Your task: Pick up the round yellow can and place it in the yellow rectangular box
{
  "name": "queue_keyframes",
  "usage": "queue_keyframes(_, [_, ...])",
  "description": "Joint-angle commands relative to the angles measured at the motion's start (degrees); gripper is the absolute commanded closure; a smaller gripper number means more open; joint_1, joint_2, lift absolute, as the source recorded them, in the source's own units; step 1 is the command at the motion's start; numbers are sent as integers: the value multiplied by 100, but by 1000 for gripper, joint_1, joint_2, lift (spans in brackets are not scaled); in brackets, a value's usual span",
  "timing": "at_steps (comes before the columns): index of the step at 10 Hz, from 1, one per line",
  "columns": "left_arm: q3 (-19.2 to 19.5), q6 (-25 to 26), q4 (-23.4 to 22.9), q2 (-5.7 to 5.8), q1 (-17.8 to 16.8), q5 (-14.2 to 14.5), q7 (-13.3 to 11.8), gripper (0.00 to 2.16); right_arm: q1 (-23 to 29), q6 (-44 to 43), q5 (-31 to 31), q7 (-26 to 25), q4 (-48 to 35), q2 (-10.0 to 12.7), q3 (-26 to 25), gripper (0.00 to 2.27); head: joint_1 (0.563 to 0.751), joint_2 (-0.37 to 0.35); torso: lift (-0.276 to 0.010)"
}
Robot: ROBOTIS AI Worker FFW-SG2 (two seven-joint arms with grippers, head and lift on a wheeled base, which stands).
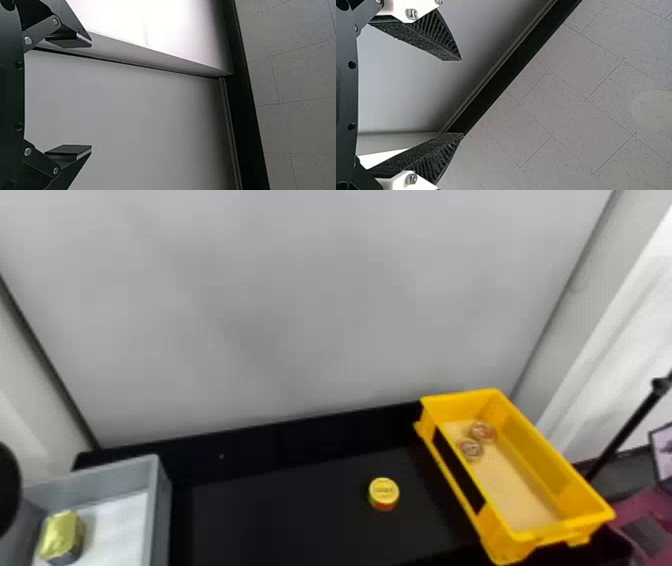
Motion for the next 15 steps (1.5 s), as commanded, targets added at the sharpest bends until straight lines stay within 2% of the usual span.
queue_keyframes(1, [-17,-7,12,-17,5,0,7,314,33,-18,-3,-16,26,18,-9,117,632,-78,0])
queue_keyframes(11, [-8,-34,12,-79,-4,9,-2,314,120,158,-109,-7,-53,9,-70,117,632,-78,0])
queue_keyframes(13, [1,-51,12,-88,-13,9,-2,314,191,589,-434,-60,-62,61,-97,119,632,-78,0])
queue_keyframes(15, [-25,-69,30,-132,-30,9,-2,314,393,1037,-1032,-148,79,158,-255,119,632,-78,0])
